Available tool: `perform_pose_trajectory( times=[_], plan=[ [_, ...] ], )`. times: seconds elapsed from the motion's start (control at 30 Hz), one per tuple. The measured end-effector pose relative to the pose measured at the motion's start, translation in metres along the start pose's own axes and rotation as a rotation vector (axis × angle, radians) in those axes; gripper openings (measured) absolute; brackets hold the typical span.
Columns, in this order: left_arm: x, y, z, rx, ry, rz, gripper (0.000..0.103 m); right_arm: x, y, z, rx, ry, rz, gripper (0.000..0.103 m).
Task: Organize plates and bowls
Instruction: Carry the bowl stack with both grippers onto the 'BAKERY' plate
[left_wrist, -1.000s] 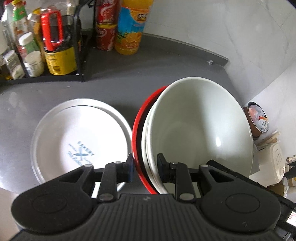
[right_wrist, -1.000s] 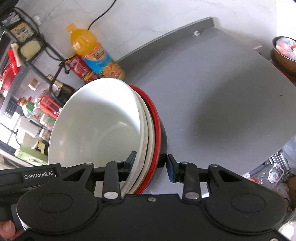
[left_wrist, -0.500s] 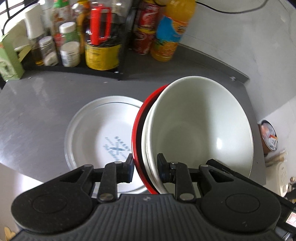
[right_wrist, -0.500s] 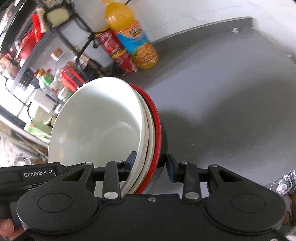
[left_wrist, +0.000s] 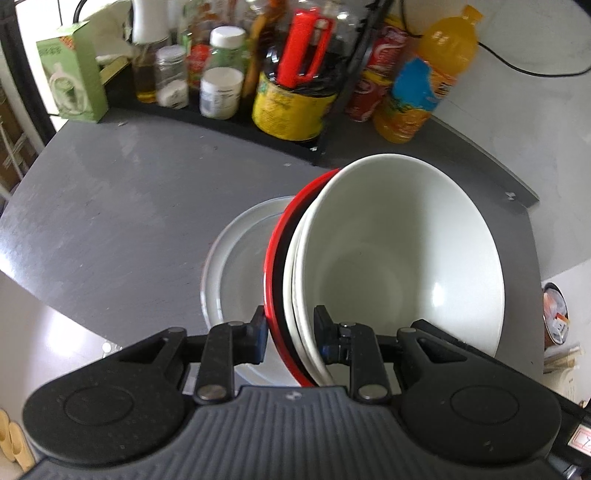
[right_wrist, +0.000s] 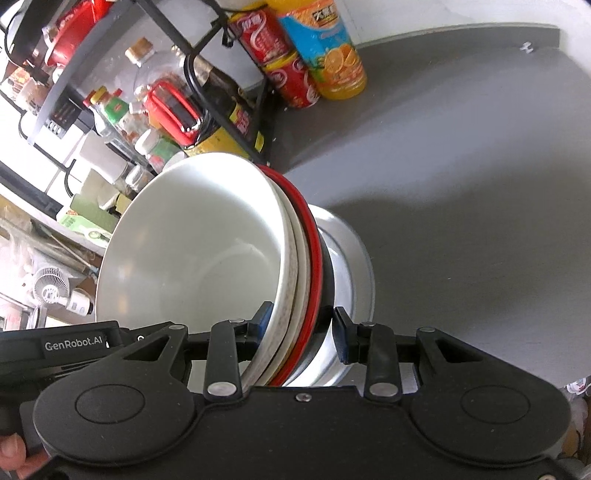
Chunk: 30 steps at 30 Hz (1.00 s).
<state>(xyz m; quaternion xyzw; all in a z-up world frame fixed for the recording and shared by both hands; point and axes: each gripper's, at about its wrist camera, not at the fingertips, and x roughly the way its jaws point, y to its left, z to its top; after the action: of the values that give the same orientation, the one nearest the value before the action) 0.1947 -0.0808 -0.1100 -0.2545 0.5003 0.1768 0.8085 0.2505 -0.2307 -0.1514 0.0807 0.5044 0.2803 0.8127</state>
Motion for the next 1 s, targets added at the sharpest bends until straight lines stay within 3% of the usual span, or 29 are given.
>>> perform_pose_trajectory(
  times=[0.33,0.8,0.9,1.0],
  plan=[
    [0.013,0.023,0.014,-0.049,0.021,0.018,0.024,0.019,0.006,0.009,-0.005,0.036,-0.008,0.033],
    [0.039,0.03,0.025,-0.026,0.078,0.011,0.024,0.027,0.0,0.007,0.037,0.06,-0.034,0.034],
    [0.04,0.029,0.025,-0.013,0.073,0.005,0.024,0.026,-0.002,0.007,0.062,0.069,-0.023,0.044],
    [0.04,0.029,0.024,-0.006,0.077,0.004,0.024,0.023,-0.005,0.004,0.085,0.06,-0.002,0.045]
  ],
)
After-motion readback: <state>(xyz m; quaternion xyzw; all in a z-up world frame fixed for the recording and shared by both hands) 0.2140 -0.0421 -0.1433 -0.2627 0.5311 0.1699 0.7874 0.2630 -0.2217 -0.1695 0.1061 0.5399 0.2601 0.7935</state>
